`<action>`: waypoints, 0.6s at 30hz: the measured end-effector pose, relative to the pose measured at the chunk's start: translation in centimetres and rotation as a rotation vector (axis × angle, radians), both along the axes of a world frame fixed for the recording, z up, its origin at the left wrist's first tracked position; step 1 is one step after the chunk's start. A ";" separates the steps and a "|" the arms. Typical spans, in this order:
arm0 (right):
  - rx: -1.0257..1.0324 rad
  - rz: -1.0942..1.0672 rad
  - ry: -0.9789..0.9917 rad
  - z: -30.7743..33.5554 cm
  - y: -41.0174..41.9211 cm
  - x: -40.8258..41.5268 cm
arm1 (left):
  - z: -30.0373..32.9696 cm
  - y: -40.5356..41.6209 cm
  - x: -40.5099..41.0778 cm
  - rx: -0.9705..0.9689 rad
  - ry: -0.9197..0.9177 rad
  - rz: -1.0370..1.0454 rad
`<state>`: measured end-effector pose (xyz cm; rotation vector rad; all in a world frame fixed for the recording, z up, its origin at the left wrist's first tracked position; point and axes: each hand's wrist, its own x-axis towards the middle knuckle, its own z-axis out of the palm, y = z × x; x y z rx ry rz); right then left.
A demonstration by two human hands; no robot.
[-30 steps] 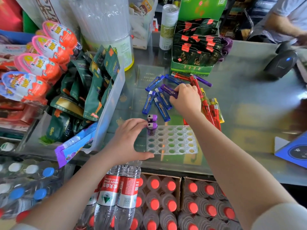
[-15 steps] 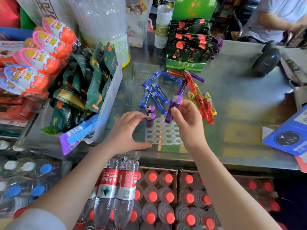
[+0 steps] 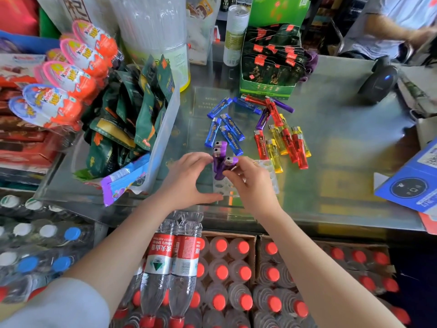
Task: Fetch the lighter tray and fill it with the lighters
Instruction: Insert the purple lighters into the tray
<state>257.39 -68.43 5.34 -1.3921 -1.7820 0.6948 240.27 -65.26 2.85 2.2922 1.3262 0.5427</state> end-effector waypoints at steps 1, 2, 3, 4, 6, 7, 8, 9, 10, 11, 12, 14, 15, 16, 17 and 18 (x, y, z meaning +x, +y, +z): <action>0.024 0.000 -0.062 0.0 0.0 0.0 | 0.0 0.0 0.0 0.005 -0.003 -0.001; 0.042 -0.005 -0.111 -0.1 0.0 0.1 | 0.0 0.0 0.0 0.009 -0.005 -0.002; 0.053 -0.007 -0.140 -0.1 0.1 0.1 | 0.0 0.0 0.0 0.010 -0.005 -0.003; 0.061 -0.004 -0.159 0.0 0.2 0.1 | 0.0 0.0 0.0 0.009 -0.003 -0.003; 0.073 0.011 -0.197 0.2 0.3 -0.1 | 0.0 0.0 0.0 0.010 -0.003 -0.003; 0.078 0.014 -0.198 0.2 0.3 -0.3 | -0.1 0.0 0.0 0.010 -0.005 -0.003; 0.086 0.012 -0.187 0.2 0.3 -0.5 | -0.1 0.0 0.0 0.008 -0.006 -0.003; 0.090 0.001 -0.175 0.1 0.2 -0.6 | -0.1 0.0 0.0 0.006 -0.005 -0.003; 0.098 -0.013 -0.167 0.0 0.2 -0.8 | -0.2 0.1 0.0 0.007 -0.004 -0.003; 0.108 -0.028 -0.167 -0.2 0.1 -0.9 | -0.2 0.1 0.0 0.007 -0.003 -0.004; 0.115 -0.041 -0.172 -0.4 0.1 -0.9 | -0.2 0.0 0.0 0.007 -0.003 -0.003; 0.116 -0.068 -0.183 -0.5 0.0 -0.9 | -0.2 0.0 0.0 0.012 -0.007 -0.003; 0.122 -0.077 -0.214 -0.6 0.0 -0.8 | -0.2 0.1 0.1 0.015 -0.008 -0.005; 0.141 -0.079 -0.272 -0.6 0.0 -0.8 | -0.2 0.1 0.0 0.017 -0.007 -0.006; 0.152 -0.073 -0.344 -0.7 0.0 -0.6 | -0.3 0.1 0.0 0.017 -0.004 -0.005; 0.140 -0.056 -0.399 -0.7 0.1 -0.3 | -0.3 0.1 0.0 0.017 0.002 -0.002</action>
